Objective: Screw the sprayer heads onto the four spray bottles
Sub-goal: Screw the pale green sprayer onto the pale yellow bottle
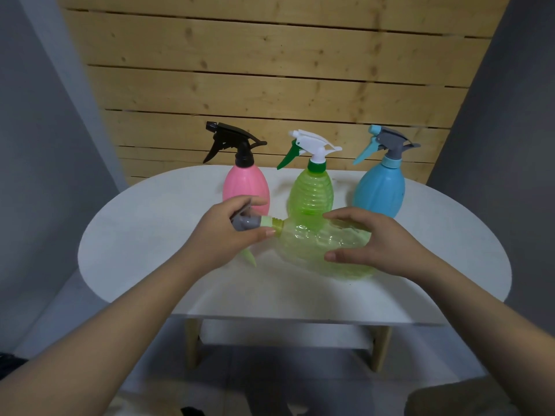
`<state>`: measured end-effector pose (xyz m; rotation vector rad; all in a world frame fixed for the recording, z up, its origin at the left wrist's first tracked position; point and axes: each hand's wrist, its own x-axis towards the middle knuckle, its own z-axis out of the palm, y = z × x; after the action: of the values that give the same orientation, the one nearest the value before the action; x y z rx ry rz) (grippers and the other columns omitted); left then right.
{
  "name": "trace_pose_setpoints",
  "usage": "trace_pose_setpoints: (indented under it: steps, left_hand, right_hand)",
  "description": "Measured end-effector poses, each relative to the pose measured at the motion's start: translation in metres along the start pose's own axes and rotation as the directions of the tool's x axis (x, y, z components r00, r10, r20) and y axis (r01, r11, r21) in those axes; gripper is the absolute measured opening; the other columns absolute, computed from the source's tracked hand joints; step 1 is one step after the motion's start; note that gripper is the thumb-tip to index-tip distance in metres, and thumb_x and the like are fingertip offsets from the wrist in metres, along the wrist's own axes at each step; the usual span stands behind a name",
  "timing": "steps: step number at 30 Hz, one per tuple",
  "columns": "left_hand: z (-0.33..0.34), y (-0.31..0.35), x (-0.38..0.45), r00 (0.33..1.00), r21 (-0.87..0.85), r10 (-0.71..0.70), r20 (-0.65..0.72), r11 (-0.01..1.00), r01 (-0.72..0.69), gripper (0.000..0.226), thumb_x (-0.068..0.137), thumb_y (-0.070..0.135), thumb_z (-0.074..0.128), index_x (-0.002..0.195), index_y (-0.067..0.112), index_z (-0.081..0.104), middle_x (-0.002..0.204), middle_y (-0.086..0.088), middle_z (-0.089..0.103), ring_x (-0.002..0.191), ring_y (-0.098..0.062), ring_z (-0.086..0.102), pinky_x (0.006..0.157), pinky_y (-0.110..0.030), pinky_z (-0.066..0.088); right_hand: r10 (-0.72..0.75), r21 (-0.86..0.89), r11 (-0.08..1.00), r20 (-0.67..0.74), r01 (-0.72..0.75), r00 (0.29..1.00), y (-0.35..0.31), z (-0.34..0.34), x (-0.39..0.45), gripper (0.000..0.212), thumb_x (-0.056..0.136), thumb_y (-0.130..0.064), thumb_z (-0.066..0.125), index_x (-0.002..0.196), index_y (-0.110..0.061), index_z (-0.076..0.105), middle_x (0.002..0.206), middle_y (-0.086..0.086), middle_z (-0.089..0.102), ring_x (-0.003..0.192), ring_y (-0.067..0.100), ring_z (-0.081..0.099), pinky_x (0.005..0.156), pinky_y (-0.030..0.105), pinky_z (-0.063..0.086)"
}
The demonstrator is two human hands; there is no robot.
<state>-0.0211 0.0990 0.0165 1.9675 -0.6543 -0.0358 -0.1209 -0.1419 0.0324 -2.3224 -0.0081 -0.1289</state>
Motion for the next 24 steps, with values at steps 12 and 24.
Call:
trace_pose_setpoints:
  steps: [12, 24]
  left_hand:
    - [-0.002, 0.010, -0.005, 0.940, -0.089, -0.020, 0.339, 0.995, 0.054, 0.030, 0.078, 0.027, 0.070, 0.102, 0.040, 0.057, 0.108, 0.007, 0.058, 0.087, 0.016, 0.056, 0.055, -0.009, 0.046]
    - [-0.003, 0.016, -0.008, 0.899, -0.031, -0.041, 0.435, 0.998, 0.060, 0.050, 0.066, 0.027, 0.081, 0.104, 0.046, 0.054, 0.103, 0.010, 0.059, 0.097, 0.010, 0.056, 0.073, -0.006, 0.045]
  right_hand:
    - [0.062, 0.204, 0.973, 0.215, -0.107, 0.975, 0.005, -0.015, -0.001, 0.045, 0.063, -0.030, 0.082, 0.107, -0.034, 0.070, 0.098, -0.009, 0.074, 0.092, 0.003, 0.067, 0.088, 0.022, 0.049]
    - [0.065, 0.428, 0.854, 0.479, -0.297, 0.875, 0.022, -0.014, 0.008, 0.032, 0.071, -0.019, 0.068, 0.102, -0.023, 0.075, 0.100, 0.009, 0.075, 0.087, 0.021, 0.069, 0.079, 0.028, 0.055]
